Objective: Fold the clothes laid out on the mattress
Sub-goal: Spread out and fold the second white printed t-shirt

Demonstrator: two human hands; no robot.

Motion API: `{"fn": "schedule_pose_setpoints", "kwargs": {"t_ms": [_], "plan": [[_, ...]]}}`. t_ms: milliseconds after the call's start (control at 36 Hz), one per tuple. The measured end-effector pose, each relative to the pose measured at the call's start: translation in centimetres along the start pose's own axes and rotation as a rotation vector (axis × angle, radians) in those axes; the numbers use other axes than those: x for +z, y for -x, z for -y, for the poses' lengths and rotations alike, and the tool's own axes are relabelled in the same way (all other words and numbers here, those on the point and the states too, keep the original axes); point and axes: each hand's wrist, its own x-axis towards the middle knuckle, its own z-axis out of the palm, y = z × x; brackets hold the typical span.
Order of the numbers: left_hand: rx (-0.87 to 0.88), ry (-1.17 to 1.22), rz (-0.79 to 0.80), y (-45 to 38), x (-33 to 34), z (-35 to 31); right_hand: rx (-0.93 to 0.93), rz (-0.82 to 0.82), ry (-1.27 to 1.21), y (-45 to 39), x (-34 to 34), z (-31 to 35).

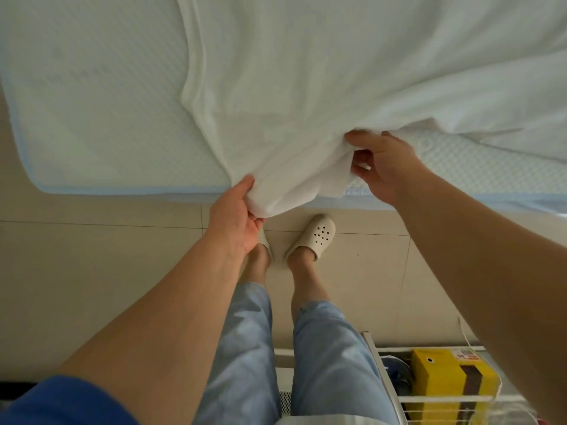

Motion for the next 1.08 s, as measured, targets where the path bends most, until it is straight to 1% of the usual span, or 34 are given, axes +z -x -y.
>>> {"fn": "schedule_pose_setpoints", "kwargs": {"t_ms": [83, 139, 194, 250, 333, 417, 472, 583, 611, 667, 722, 778, 861, 944, 1000, 1083], "plan": [[0.04, -0.022, -0.02, 0.0, 0.2, -0.9, 0.066, 0.034, -0.224, 1.4, 0.4, -0.9], [0.062, -0.078, -0.038, 0.0, 0.1, -1.1, 0.102, 0.029, -0.313, 2.6, 0.3, -2.0], [0.079, -0.144, -0.05, -0.1, -0.1, -0.9, 0.128, 0.058, -0.368, 3.7, -0.1, -3.4], [0.087, -0.203, -0.049, -0.1, -0.4, -0.5, 0.158, 0.059, -0.384, 4.6, -0.4, -4.8], [0.13, -0.302, -0.038, -0.1, -1.0, 0.3, 0.19, -0.024, -0.353, 5.5, -1.2, -6.8], [0.198, -0.372, -0.037, -0.1, -1.4, 0.9, 0.148, -0.034, -0.311, 6.3, -2.0, -8.7], [0.257, -0.443, -0.057, -0.4, -1.6, 0.8, 0.111, -0.098, -0.271, 6.7, -2.4, -9.7], [0.36, -0.629, -0.104, -1.3, -2.3, 0.7, 0.164, -0.364, -0.247, 7.5, -3.8, -12.4], [0.372, -0.682, -0.114, -1.6, -2.5, 0.7, 0.204, -0.433, -0.223, 7.7, -4.1, -13.1], [0.384, -0.798, -0.124, -2.0, -2.8, 0.6, 0.301, -0.528, -0.084, 8.2, -4.8, -14.5], [0.377, -0.931, -0.129, -2.4, -3.0, 0.4, 0.361, -0.554, 0.043, 8.6, -5.2, -15.6], [0.359, -1.075, -0.135, -2.4, -2.9, -0.1, 0.367, -0.553, 0.103, 8.8, -5.2, -15.8], [0.358, -1.183, -0.155, -1.5, -2.5, -1.2, 0.286, -0.513, 0.23, 9.1, -4.5, -14.3], [0.446, -1.225, -0.12, 0.1, -1.7, -2.6, 0.171, -0.455, 0.388, 9.4, -3.3, -11.4], [0.495, -1.239, -0.095, 1.5, -1.0, -3.9, 0.111, -0.416, 0.489, 9.6, -2.4, -8.9], [0.528, -1.199, -0.031, 3.2, 0.3, -6.4, 0.03, -0.383, 0.566, 9.8, -0.9, -5.0]]}}
